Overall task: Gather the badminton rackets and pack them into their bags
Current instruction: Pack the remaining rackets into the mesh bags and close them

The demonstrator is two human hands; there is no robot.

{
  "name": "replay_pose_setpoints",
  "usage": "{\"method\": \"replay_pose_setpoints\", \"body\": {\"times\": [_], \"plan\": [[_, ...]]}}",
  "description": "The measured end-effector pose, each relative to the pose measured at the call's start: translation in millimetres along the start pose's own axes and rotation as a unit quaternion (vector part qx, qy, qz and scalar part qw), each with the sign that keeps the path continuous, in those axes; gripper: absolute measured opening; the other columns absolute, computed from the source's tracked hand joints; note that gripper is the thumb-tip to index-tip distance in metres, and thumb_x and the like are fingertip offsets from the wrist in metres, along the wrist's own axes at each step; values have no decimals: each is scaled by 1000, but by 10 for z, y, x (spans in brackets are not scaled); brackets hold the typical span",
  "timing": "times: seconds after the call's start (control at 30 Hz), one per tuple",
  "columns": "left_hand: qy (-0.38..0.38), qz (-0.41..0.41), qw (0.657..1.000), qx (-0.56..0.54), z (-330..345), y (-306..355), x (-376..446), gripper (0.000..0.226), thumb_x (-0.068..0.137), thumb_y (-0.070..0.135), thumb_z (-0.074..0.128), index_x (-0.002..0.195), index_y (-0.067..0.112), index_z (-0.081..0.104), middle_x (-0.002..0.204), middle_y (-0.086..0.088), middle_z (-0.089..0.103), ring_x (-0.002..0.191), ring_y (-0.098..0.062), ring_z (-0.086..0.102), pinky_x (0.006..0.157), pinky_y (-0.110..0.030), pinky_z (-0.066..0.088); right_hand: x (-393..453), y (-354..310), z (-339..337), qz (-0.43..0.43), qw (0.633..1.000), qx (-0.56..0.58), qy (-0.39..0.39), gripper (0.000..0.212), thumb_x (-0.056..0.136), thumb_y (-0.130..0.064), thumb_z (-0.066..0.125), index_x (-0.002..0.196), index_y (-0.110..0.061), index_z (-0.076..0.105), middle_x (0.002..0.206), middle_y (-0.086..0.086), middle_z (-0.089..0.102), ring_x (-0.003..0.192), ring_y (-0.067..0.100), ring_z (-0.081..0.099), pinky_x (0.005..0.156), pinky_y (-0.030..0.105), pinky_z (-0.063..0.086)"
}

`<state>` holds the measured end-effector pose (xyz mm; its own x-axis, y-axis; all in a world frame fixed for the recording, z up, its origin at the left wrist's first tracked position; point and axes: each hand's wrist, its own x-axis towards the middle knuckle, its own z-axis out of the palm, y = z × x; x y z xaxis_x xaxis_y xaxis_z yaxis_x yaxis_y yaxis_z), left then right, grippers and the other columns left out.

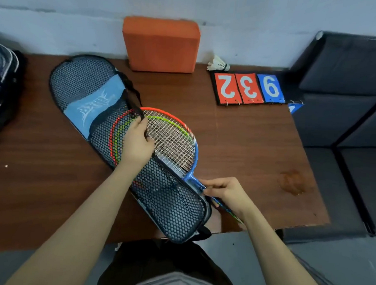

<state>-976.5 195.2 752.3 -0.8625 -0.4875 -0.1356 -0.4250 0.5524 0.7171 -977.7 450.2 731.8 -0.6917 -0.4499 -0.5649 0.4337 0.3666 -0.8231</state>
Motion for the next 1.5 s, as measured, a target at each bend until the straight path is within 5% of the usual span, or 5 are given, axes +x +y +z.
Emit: {"method": "replay_pose_setpoints", "body": {"times": [0.23,0.43,0.73,1.37,1.5], "plan": [[-26,75,996,-27,-26,-194,-237,52,88,-1,50,138,7,40,145,-6,37,123,-28,47,103,-42,40,192,-196,304,-11,1000,-7,-6,31,77,4,67,102,-14,73,81,16,72,51,17,49,53,28,42],[9,24,994,-106,-278,-358,-359,47,86,-4,55,132,6,49,115,-3,50,98,-11,50,88,-22,44,421,-285,672,14,997,72,0,31,76,9,64,93,-14,74,68,12,70,74,34,53,72,48,47],[-26,7,993,-113,-622,-651,-380,45,85,-4,57,126,14,56,113,3,55,97,-10,54,89,-18,42,603,-587,1237,-12,1000,23,-16,32,79,7,63,108,-5,67,76,14,69,54,8,61,56,18,47],[5,-23,993,-118,-1183,-1440,-447,37,80,0,62,113,17,65,95,3,59,80,-1,55,76,-3,41,889,-710,2393,73,982,156,74,25,76,7,65,99,0,69,76,17,70,59,19,64,47,24,48],[-11,-40,980,-195,-1237,-1399,-391,37,80,-1,63,106,25,64,88,7,61,80,-4,59,75,-16,49,711,-675,2451,60,982,152,94,22,78,8,63,98,1,68,76,18,68,60,23,59,48,25,46]]}}
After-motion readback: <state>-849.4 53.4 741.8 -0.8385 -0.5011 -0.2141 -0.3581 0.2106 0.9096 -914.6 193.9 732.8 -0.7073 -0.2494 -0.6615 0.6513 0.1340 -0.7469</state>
